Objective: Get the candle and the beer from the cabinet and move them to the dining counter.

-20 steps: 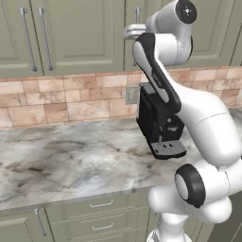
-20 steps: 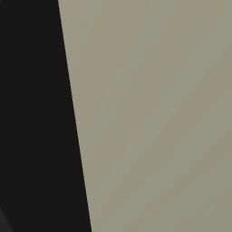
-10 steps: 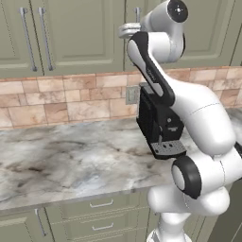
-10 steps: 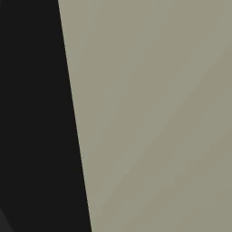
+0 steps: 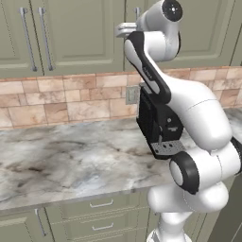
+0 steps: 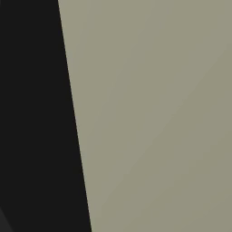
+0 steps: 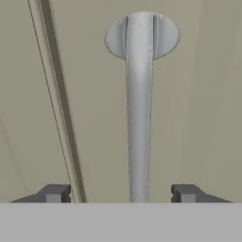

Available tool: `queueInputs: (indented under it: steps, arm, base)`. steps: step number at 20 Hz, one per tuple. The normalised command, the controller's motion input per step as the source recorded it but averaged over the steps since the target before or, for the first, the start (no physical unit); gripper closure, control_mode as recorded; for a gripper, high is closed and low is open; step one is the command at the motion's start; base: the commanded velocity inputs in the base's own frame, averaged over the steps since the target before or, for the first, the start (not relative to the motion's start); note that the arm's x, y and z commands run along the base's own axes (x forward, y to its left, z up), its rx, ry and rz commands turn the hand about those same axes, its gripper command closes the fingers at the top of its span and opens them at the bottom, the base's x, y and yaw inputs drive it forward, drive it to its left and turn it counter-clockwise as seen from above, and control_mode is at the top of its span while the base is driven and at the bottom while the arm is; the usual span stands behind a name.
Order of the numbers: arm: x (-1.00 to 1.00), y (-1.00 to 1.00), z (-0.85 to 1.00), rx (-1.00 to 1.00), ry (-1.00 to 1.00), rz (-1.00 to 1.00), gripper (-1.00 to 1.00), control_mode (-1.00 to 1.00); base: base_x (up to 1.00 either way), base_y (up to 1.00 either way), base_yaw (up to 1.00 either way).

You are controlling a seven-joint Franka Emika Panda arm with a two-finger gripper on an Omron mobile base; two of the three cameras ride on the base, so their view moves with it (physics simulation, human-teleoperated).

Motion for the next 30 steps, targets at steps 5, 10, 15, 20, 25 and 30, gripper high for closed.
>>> queueInputs:
  steps: [5, 10, 15, 20, 25, 30]
  arm:
    - [0.12, 0.00, -0.06, 0.00, 0.00, 0.00, 1.00, -1.00]
    - [0.19, 0.00, -0.10, 0.00, 0.00, 0.00, 1.00, -1.00]
    - [-0.10, 0.21, -0.10, 0.00, 0.00, 0.00, 1.00, -1.00]
    - [-0.37, 0.28, -0.09, 0.01, 0.00, 0.00, 1.00, -1.00]
    - [-0.62, 0.09, -0.06, 0.01, -0.01, 0.00, 1.00, -1.00]
    - [-0.75, -0.03, -0.04, 0.03, -0.01, 0.04, 1.00, -1.00]
  base:
    - [0.00, 0.00, 0.00]
    - [0.00, 0.00, 0.00]
    - [0.00, 0.00, 0.00]
    - [0.00, 0.00, 0.00]
    - [0.00, 0.00, 0.00]
    - [0.00, 0.00, 0.00]
